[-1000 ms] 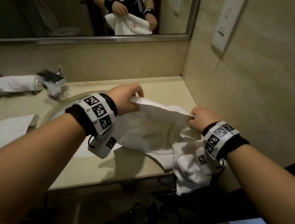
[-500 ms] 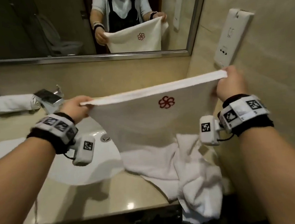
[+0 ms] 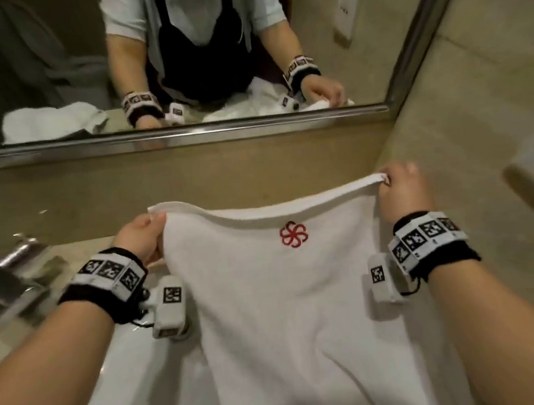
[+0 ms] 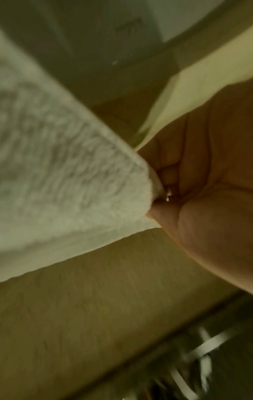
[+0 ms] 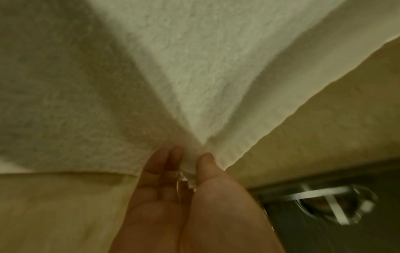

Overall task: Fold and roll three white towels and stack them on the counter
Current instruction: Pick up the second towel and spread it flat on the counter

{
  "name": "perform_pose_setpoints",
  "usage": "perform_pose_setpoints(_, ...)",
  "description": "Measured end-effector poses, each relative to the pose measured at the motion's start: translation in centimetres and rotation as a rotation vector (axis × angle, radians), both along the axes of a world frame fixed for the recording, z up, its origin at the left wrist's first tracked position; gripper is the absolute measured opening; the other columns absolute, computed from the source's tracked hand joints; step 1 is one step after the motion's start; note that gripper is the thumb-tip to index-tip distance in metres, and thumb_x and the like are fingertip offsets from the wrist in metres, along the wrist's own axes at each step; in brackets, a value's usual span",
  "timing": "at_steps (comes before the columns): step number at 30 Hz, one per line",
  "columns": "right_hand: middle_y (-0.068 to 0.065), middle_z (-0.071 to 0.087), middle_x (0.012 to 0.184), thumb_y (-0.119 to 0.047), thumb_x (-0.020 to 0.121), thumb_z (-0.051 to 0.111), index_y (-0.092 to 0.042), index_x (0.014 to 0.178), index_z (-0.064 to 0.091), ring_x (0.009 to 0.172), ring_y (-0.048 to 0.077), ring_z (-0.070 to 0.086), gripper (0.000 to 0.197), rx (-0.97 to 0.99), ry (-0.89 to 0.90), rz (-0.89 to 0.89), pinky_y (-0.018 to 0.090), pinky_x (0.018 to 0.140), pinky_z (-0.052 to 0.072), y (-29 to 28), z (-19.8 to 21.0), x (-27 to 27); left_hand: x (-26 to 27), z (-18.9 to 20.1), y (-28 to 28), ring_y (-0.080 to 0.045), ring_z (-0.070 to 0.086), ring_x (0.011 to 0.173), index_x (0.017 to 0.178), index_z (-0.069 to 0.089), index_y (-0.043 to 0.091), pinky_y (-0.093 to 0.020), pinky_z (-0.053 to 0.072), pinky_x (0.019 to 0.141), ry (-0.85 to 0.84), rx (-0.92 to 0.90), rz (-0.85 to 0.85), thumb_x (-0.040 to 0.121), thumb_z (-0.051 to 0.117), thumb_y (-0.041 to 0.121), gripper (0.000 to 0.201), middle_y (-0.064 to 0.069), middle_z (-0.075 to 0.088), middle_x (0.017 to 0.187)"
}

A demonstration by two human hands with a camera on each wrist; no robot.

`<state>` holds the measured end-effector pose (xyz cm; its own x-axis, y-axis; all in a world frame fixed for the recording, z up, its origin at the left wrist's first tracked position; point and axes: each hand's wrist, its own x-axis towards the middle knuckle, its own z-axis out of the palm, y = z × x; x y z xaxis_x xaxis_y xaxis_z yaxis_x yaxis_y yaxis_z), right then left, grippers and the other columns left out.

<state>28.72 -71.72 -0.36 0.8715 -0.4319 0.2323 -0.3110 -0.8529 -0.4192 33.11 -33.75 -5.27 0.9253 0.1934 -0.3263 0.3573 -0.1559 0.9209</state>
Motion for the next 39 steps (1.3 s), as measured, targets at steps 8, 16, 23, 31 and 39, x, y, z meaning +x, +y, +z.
perform_pose_setpoints(8, 0.02, 0.045, 0.115, -0.013, 0.09, 0.048, -0.007, 0.104, 0.051, 0.087, 0.038, 0.053, 0.016, 0.026, 0.228, -0.1, 0.034, 0.07, 0.037, -0.7, -8.0, 4.5, 5.1, -7.9, 0.7, -0.038, 0.06, 0.101, 0.092, 0.064, 0.003, -0.046, 0.047, 0.096, 0.171, 0.39, -0.114, 0.092, 0.046, 0.034, 0.035, -0.025, 0.063, 0.109)
perform_pose_setpoints(16, 0.015, 0.048, 0.123, -0.021, 0.088, 0.055, -0.009, 0.117, 0.054, 0.114, 0.032, 0.046, 0.031, -0.073, 0.567, 0.171, 0.035, 0.099, 0.035, 0.8, -10.1, 4.3, 4.9, -7.9, 1.8, -0.035, 0.062, 0.076, 0.1, 0.06, 0.0, -0.047, 0.053, 0.085, 0.22, 0.426, -0.171, 0.093, 0.045, 0.036, 0.039, -0.023, 0.064, 0.087)
perform_pose_setpoints(23, 0.013, 0.052, 0.125, -0.018, 0.092, 0.047, -0.01, 0.118, 0.056, 0.11, 0.028, 0.053, 0.028, -0.018, 0.517, 0.238, 0.031, 0.093, 0.038, 1.1, -6.7, 1.2, 2.0, -4.6, -0.1, -0.034, 0.052, 0.103, 0.126, 0.042, 0.01, -0.039, 0.042, 0.091, 0.062, 0.756, -0.272, 0.088, 0.053, 0.03, 0.043, -0.019, 0.048, 0.125)
perform_pose_setpoints(31, -0.002, 0.063, 0.086, -0.021, 0.09, 0.052, -0.015, 0.094, 0.064, 0.079, 0.014, 0.054, 0.014, 0.061, 0.362, 0.476, 0.023, 0.069, 0.034, 4.8, -1.3, -15.5, -14.3, 0.8, -7.4, -0.016, 0.058, 0.089, 0.098, 0.064, 0.016, -0.024, 0.041, 0.08, -0.253, 0.629, -1.019, 0.089, 0.055, 0.02, 0.013, -0.003, 0.067, 0.1)
perform_pose_setpoints(39, 0.002, 0.058, 0.1, -0.031, 0.081, 0.059, -0.022, 0.101, 0.058, 0.09, 0.023, 0.056, 0.021, -0.055, 0.645, 0.653, 0.033, 0.071, 0.043, 6.9, -5.9, -35.7, -30.9, -3.4, -13.4, -0.023, 0.052, 0.108, 0.117, 0.054, 0.021, -0.028, 0.039, 0.088, -0.28, 0.866, -1.565, 0.084, 0.058, 0.038, 0.037, -0.004, 0.056, 0.118)
